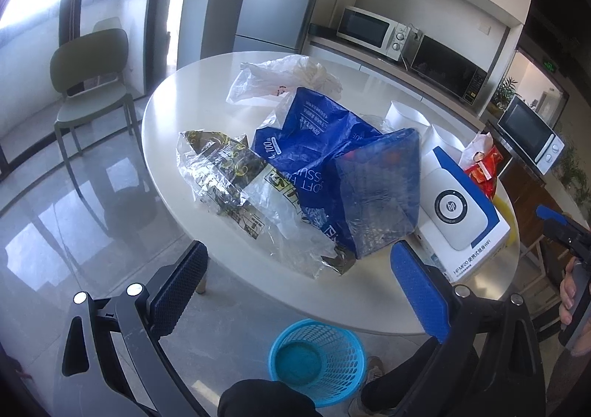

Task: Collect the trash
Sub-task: 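Grasp the clear snack wrapper with the left tool while the right tool grasps the red snack bag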

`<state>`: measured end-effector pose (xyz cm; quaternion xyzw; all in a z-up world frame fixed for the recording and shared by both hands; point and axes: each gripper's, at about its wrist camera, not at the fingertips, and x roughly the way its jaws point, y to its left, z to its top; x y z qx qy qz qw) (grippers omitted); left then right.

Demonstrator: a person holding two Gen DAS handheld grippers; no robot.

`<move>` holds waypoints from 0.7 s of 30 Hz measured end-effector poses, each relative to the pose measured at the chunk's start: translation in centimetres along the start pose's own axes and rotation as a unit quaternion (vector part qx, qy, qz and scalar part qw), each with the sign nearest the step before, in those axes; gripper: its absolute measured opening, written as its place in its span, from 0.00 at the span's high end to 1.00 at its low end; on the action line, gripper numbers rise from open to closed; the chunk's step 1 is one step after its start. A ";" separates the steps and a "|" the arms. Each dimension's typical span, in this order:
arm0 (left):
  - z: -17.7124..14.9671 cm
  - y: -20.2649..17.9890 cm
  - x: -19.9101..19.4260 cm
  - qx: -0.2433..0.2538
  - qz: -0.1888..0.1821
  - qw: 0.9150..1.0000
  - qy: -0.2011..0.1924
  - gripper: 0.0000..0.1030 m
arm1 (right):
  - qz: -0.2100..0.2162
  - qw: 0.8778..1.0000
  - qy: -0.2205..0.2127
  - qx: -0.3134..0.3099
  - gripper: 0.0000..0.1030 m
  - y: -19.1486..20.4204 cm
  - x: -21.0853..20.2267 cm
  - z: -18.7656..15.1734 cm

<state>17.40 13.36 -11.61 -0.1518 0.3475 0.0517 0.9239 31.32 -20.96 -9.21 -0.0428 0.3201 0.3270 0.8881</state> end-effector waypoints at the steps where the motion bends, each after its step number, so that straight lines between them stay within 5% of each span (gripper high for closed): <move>1: 0.1 0.2 0.1 -0.001 -0.002 1.000 -0.002 0.06 | 0.001 1.000 0.002 -0.001 0.08 -0.1 0.6 0.3; 5: 0.1 0.8 0.8 0.013 0.017 1.000 -0.009 0.09 | -0.017 1.000 0.005 -0.003 0.08 -0.3 2.9 1.5; 12: 0.2 0.8 1.4 0.025 -0.006 0.999 -0.018 0.23 | -0.049 0.998 0.010 -0.027 0.09 0.4 6.6 2.9; 17: -0.3 0.5 2.3 0.040 0.005 0.999 -0.008 0.44 | -0.065 0.997 0.019 -0.047 0.20 0.7 8.1 3.1; 21: -0.6 0.8 2.1 0.040 -0.017 0.999 -0.009 0.50 | -0.079 0.995 0.016 -0.054 0.37 0.6 8.3 3.2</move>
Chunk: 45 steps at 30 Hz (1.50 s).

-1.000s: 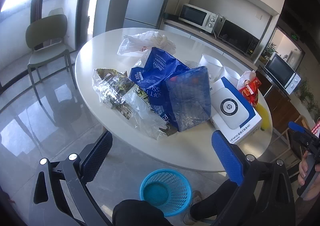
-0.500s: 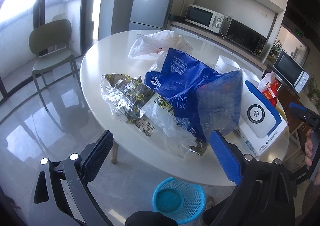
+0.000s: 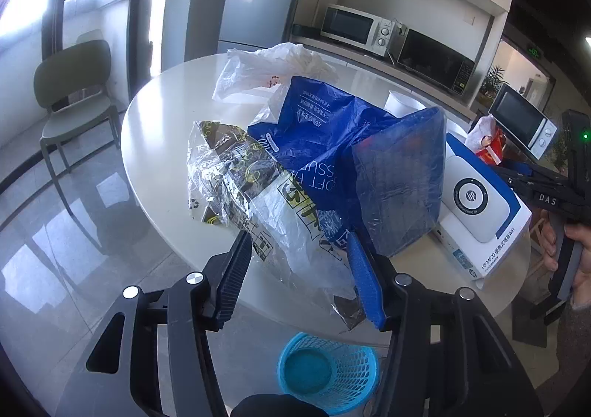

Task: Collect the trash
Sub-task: 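Grasp the clear snack wrapper with the left tool while the right tool grasps the red snack bag, then carry the clear wrapper and red snack bag down over the blue wastebasket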

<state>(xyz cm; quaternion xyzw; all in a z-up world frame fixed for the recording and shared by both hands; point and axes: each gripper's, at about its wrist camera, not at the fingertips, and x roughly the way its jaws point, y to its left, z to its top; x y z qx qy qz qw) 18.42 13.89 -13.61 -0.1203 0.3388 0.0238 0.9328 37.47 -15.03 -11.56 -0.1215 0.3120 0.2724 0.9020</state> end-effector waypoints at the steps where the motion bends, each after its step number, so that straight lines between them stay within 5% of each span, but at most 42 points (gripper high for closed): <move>1: -0.1 0.1 0.0 0.001 0.003 1.000 0.002 0.55 | -0.001 1.000 0.000 0.000 0.43 0.0 0.0 0.1; 3: -0.3 0.3 -0.1 -0.002 0.003 1.000 0.005 0.63 | 0.005 1.000 0.007 -0.001 0.52 0.0 0.1 0.0; 6: -0.4 0.5 -0.6 -0.001 0.005 1.000 -0.003 0.81 | 0.002 1.000 0.010 -0.006 0.92 0.0 0.1 -0.2; 13: -0.5 1.1 -1.8 -0.017 0.023 0.999 -0.023 0.91 | 0.014 1.000 -0.013 0.003 0.94 -0.5 -1.5 -0.5; 28: -0.7 0.8 -7.7 -0.037 0.013 0.995 -0.097 0.92 | 0.029 0.995 -0.090 0.030 0.97 -1.7 -7.8 -0.7; 38: -1.8 -1.1 -11.6 -0.008 -0.057 0.992 -0.112 0.92 | 0.035 0.993 -0.109 0.036 0.97 -1.9 -11.5 -3.0; 45: -2.7 -3.0 -12.7 -0.007 -0.185 0.980 -0.076 0.92 | 0.043 0.992 -0.112 0.044 0.97 -1.8 -13.9 -6.0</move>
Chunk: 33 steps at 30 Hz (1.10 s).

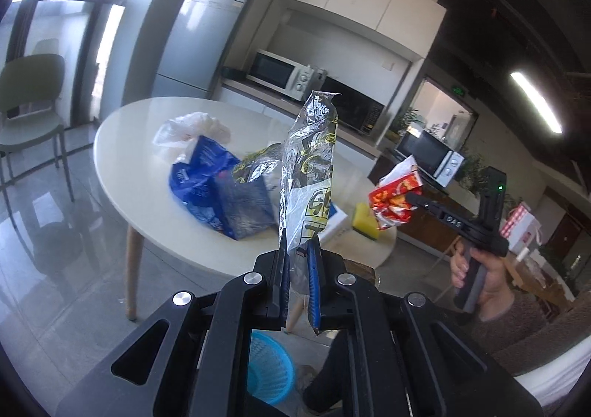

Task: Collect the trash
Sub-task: 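Carry the clear wrapper and red snack bag down over the blue wastebasket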

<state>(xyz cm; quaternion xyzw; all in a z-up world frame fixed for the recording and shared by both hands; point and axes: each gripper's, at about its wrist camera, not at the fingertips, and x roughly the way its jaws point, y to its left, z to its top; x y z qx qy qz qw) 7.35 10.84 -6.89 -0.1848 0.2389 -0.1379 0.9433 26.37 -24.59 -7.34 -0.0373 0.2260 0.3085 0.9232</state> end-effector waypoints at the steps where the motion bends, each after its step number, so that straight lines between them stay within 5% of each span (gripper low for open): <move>1: 0.0 -0.3 0.2 -0.002 -0.015 1.000 0.008 0.92 | -0.003 1.000 0.002 -0.005 0.97 0.2 -0.4 -0.3; 15: -2.2 -4.8 3.8 0.043 -0.083 0.991 0.093 0.92 | 0.007 1.000 0.016 -0.016 0.97 0.9 -5.0 -4.1; 33: -6.1 -4.5 3.2 0.044 -0.049 0.989 0.135 0.92 | 0.056 0.997 0.049 -0.033 0.97 3.9 -6.6 -8.1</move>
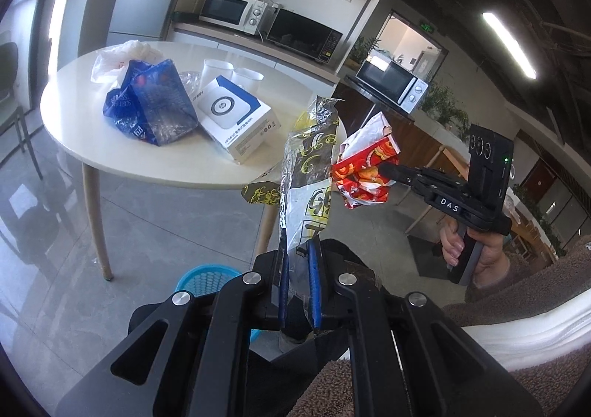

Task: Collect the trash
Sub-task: 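Carry the clear wrapper and red snack bag down over the blue wastebasket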

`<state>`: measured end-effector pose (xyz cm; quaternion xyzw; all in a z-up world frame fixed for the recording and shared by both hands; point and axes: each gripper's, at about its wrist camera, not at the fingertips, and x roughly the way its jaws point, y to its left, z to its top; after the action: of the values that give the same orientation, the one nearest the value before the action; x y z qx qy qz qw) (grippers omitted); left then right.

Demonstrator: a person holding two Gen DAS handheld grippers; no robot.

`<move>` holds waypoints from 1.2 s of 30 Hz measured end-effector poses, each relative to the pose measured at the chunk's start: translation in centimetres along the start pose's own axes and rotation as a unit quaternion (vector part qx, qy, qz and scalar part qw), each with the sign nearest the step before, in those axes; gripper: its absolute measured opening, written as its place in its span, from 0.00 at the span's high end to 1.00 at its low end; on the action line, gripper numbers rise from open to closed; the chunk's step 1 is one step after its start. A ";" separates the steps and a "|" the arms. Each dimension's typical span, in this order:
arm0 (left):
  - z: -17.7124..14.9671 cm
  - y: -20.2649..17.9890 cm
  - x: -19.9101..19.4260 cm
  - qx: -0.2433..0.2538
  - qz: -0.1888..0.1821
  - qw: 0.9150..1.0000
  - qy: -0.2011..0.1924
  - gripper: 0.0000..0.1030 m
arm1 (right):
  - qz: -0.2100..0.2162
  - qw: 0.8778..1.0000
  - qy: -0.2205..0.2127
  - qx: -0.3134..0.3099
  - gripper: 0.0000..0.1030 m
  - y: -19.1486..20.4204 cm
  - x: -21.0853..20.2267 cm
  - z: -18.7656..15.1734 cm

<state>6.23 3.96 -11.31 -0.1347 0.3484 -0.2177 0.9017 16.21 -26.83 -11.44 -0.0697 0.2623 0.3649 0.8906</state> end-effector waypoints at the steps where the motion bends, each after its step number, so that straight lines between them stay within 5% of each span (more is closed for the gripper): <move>1: -0.3 -0.1 0.3 0.000 0.001 1.000 0.008 0.92 | 0.002 1.000 0.003 0.000 0.97 0.1 0.0 -0.4; 14: -2.7 0.6 4.6 0.003 -0.020 0.996 0.088 0.92 | 0.020 0.998 0.054 0.031 0.97 -0.5 1.3 -4.3; 28: -4.6 2.4 10.1 -0.011 0.058 0.981 0.184 0.92 | 0.048 0.989 0.135 0.021 0.97 -0.5 7.1 -6.5; 36: -4.6 4.1 14.1 -0.038 0.057 0.973 0.221 0.92 | 0.065 0.980 0.188 0.032 0.97 -1.0 11.5 -7.5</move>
<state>13.63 0.26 -24.24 -0.0973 0.5541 -0.1774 0.8075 20.59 -22.84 -23.89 -0.0916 0.4403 0.3940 0.8016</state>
